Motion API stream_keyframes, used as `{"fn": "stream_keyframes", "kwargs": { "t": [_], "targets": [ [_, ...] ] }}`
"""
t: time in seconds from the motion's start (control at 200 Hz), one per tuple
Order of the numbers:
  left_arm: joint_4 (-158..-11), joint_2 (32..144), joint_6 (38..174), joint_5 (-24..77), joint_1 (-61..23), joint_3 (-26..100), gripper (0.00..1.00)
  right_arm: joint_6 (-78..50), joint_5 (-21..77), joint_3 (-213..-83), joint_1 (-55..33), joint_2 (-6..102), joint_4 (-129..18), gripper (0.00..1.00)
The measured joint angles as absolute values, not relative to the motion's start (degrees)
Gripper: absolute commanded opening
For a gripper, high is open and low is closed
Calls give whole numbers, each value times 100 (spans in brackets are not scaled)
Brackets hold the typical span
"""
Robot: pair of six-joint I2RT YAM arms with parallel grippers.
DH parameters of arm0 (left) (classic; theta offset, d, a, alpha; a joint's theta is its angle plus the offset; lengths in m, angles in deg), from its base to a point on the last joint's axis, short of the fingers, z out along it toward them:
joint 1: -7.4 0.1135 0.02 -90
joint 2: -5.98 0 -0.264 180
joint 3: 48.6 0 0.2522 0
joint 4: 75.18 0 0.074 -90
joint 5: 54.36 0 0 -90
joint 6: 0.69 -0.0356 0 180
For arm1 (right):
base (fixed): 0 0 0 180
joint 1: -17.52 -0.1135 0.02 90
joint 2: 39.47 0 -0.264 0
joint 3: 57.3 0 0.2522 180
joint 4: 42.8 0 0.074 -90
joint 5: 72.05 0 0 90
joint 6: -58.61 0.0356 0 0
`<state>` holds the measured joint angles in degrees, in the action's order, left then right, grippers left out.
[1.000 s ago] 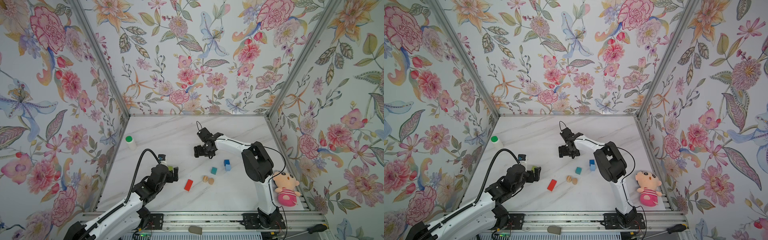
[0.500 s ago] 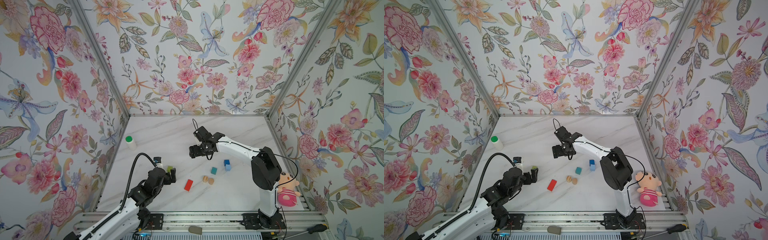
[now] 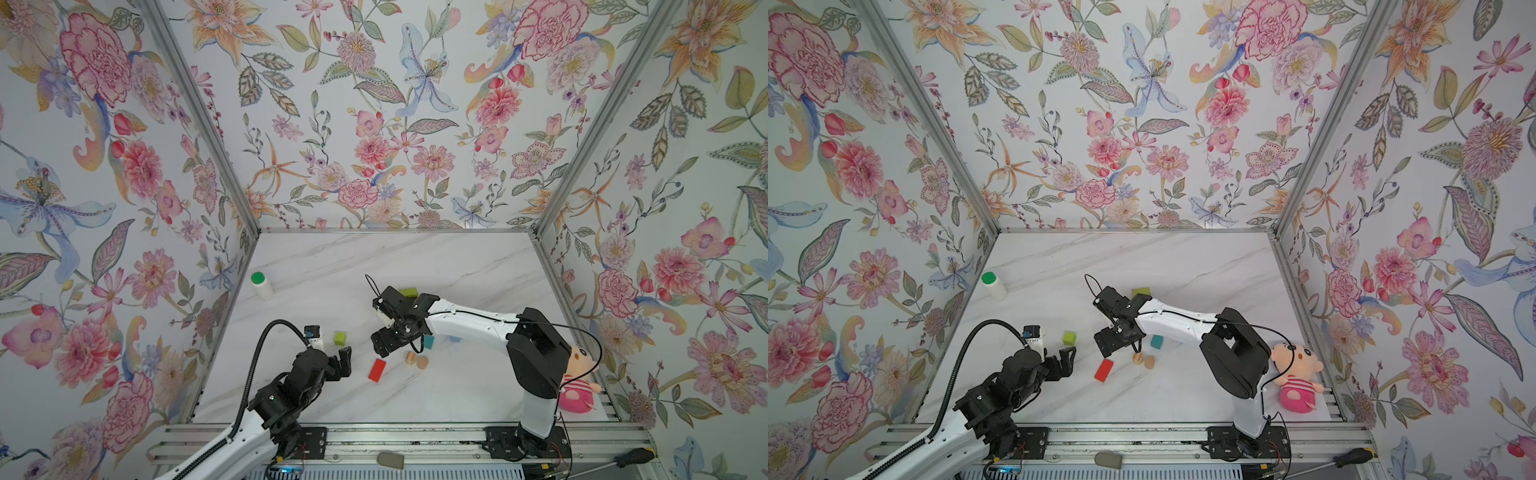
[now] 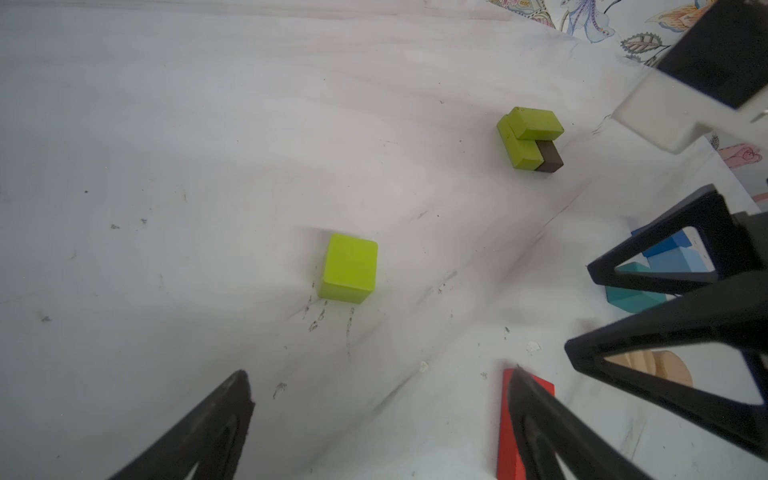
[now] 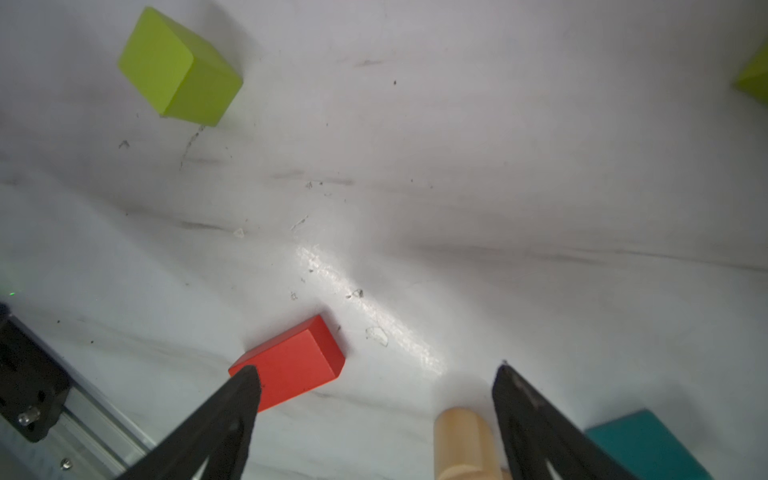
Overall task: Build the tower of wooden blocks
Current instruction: 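Lower the right gripper over the red bar near the left arm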
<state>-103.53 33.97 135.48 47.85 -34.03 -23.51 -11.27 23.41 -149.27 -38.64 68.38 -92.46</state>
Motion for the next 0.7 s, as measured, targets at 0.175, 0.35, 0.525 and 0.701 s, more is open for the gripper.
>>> {"fn": "stream_keyframes", "kwargs": {
  "t": [0.175, 0.35, 0.525, 0.701],
  "targets": [
    [-10449, 3152, 13634, 4789, -3420, -2460, 97, -1170, 2358, -14611, -4113, 6679, -9097, 90],
    [-10565, 3154, 13671, 4789, -3420, -2515, 97, -1254, 2448, -14407, -4314, 6659, -8881, 90],
    [-10569, 3189, 13673, 4792, -3420, -2515, 97, -1369, 2505, -14370, -4458, 6659, -8728, 90],
    [-10571, 3207, 13673, 4807, -3420, -2515, 97, -1525, 2513, -14342, -4544, 6659, -8536, 90]
  ]
}}
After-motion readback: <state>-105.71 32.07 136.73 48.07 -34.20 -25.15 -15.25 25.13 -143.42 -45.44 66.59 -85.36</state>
